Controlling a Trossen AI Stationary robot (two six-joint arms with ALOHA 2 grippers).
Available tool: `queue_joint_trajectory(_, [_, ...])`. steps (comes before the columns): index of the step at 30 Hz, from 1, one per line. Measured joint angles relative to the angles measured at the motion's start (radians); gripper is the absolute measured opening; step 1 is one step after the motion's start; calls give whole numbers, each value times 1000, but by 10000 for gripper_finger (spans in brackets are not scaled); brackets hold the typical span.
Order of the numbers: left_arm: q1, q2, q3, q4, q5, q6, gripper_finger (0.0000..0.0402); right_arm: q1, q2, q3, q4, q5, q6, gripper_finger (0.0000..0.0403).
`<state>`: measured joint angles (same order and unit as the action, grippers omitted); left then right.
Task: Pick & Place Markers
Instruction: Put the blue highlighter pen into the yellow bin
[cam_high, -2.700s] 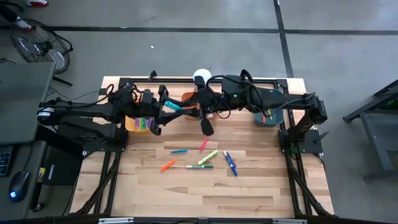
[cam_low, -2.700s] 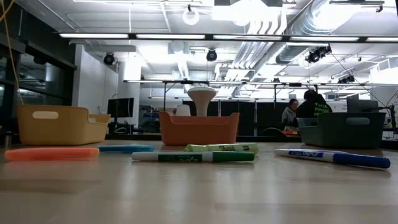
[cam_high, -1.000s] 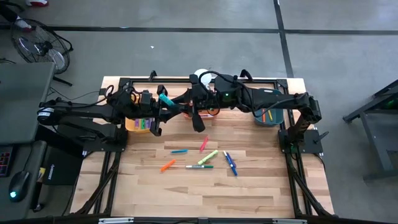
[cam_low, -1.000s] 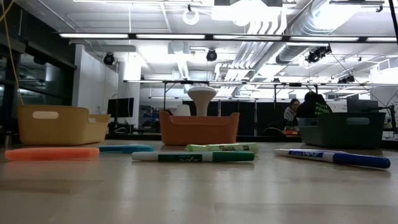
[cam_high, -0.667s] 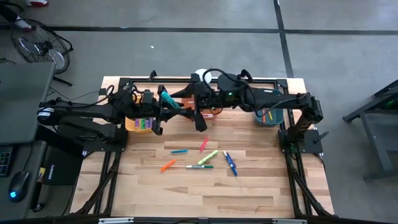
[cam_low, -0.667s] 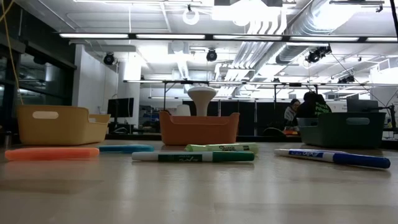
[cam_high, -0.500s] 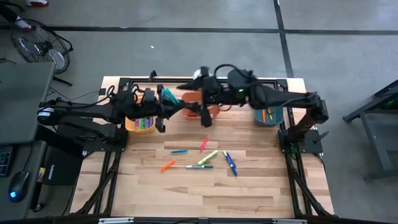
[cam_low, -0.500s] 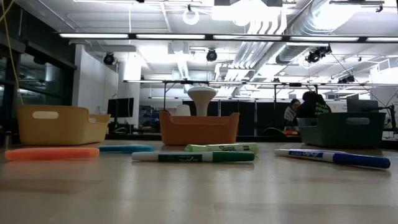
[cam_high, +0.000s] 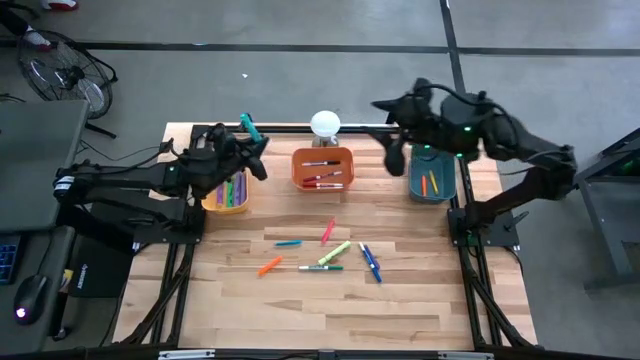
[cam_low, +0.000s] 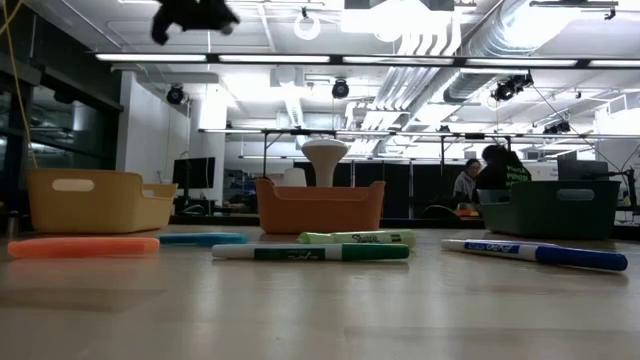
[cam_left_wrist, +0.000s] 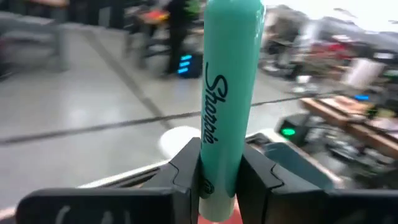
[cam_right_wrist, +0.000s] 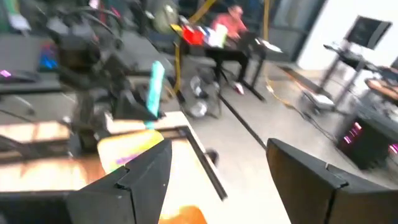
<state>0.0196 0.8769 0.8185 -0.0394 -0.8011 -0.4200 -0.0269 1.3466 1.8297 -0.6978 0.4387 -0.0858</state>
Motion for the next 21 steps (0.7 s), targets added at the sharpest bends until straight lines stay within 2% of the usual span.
queue_joint_trajectory(5, [0, -11, 0, -239, -122, -216, 63, 0, -64, 0, -182, 34, 58, 252])
queue_joint_trajectory(9, [21, -10, 0, -486, -144, -468, 63, 0, -94, 0, -279, 34, 86, 252])
queue_joint_trajectory(13, [97, -10, 0, -728, -47, -692, 63, 0, -112, 0, -324, 34, 86, 252])
queue_joint_trajectory(17, [194, -8, 0, -870, 102, -786, 63, 0, -123, 0, -327, 33, 81, 252])
queue_joint_trajectory(21, [287, -8, 0, -931, 266, -812, 63, 0, -127, 0, -327, 32, 57, 252])
